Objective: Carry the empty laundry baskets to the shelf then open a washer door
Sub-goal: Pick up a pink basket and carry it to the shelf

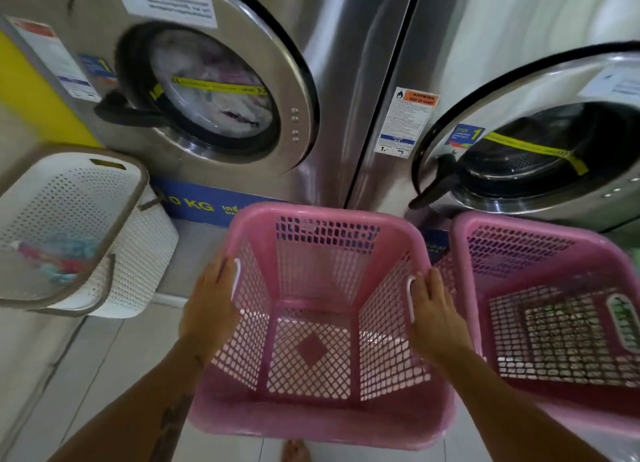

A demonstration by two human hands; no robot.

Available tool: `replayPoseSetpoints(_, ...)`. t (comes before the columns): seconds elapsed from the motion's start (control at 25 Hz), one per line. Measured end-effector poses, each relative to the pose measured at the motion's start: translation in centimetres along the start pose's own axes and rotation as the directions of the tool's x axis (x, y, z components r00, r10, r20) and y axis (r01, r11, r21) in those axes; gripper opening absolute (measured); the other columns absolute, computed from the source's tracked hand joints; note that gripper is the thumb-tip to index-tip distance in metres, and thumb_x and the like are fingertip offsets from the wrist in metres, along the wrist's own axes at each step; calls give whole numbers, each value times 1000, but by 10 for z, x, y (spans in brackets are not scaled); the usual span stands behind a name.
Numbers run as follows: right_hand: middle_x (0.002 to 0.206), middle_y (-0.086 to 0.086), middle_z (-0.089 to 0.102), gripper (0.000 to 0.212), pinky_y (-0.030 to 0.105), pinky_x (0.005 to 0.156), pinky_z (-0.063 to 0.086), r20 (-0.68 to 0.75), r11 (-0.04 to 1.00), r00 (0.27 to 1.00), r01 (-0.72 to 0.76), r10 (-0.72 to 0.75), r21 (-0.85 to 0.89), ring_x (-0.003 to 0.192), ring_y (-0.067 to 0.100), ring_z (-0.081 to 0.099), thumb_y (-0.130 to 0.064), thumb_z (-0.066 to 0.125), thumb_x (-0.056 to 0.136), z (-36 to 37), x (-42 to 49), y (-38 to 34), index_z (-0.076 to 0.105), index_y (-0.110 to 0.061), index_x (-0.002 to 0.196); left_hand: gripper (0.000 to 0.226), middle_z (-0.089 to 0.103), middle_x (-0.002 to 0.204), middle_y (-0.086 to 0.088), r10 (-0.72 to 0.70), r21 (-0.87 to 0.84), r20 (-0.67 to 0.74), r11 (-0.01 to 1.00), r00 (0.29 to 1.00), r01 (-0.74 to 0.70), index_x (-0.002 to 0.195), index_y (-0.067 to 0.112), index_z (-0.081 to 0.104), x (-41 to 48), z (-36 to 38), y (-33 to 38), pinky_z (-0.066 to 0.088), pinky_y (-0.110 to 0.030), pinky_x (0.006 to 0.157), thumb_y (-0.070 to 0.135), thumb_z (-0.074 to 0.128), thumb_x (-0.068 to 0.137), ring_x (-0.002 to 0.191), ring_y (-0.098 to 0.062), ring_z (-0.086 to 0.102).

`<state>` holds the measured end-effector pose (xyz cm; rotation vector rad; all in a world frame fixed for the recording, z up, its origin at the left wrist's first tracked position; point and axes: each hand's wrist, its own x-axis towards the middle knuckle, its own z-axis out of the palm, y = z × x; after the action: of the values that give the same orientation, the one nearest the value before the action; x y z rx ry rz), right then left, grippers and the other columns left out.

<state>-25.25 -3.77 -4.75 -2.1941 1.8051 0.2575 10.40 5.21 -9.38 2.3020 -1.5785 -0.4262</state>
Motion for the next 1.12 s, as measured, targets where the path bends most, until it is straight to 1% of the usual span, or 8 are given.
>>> replayPoseSetpoints(0.08, 163, 12, -9, 88, 46, 105, 45, 36, 999, 999, 39, -40, 9, 148, 37, 19, 1, 56, 82, -4, -24, -10, 9, -17, 154, 82, 32, 150, -11, -54, -7, -8, 998, 998, 54, 139, 28, 23, -36, -14, -10, 48, -50, 95, -2, 58, 71, 126, -36, 46)
replayPoseSetpoints(0.16, 163, 12, -9, 86, 48, 106, 43, 60, 997, 995, 76, -76, 19, 148, 37, 20, 2, 57, 82, -8, -53, -18, 11, -17, 153, 73, 33, 151, -9, -99, -16, -51, 995, 994, 98, 136, 29, 26, -78, -31, -13, 47, -51, 96, 1, 57, 76, 126, -36, 47)
replayPoseSetpoints(0.32, 161, 15, -3, 83, 54, 101, 47, 50, 985, 984, 171, -172, 16, 145, 40, 24, -1, 59, 81, -12, -118, -24, 16, -15, 150, 68, 35, 152, -12, -152, -35, -139, 988, 978, 149, 139, 13, 41, -178, -62, -12, 48, -49, 94, 1, 59, 75, 122, -40, 52)
replayPoseSetpoints(0.48, 162, 18, -3, 83, 54, 101, 44, 50, 972, 971, 235, -235, -5, 144, 43, 26, -2, 56, 82, -16, -193, -26, 13, -17, 152, 63, 32, 154, -6, -237, -103, -204, 970, 950, 220, 143, 21, 35, -288, -93, -1, 46, -48, 97, 23, 54, 84, 124, -36, 50)
replayPoseSetpoints(0.64, 162, 18, -2, 79, 52, 102, 43, 69, 949, 948, 313, -310, -28, 140, 44, 34, -4, 52, 82, -21, -260, -33, 16, -16, 152, 69, 29, 156, -2, -401, -153, -188, 914, 897, 376, 149, 27, 24, -385, -113, 8, 42, -49, 102, 46, 46, 87, 132, -30, 43)
replayPoseSetpoints(0.76, 160, 15, 4, 79, 50, 97, 48, 80, 923, 923, 381, -377, -47, 133, 41, 43, -6, 54, 82, -18, -298, -49, 17, -15, 151, 65, 32, 154, 4, -498, -240, -221, 861, 838, 448, 148, 36, 21, -445, -128, 6, 43, -44, 100, 48, 49, 91, 129, -22, 45)
replayPoseSetpoints(0.92, 153, 11, 17, 83, 46, 96, 51, 97, 889, 887, 457, -452, -31, 130, 34, 44, -2, 58, 76, 2, -338, -83, 21, -12, 149, 73, 32, 154, 2, -507, -208, -250, 860, 825, 466, 145, 33, 28, -512, -145, -14, 46, -46, 95, 41, 60, 79, 129, -26, 46)
replayPoseSetpoints(1.12, 156, 13, 15, 86, 49, 99, 48, 120, 883, 884, 462, -451, -85, 132, 37, 42, -4, 58, 74, 49, -377, -123, 20, -12, 151, 77, 19, 160, 2, -601, -282, -210, 792, 771, 541, 144, 41, 26, -574, -130, -69, 44, -51, 102, 59, 46, 73, 140, -26, 35)
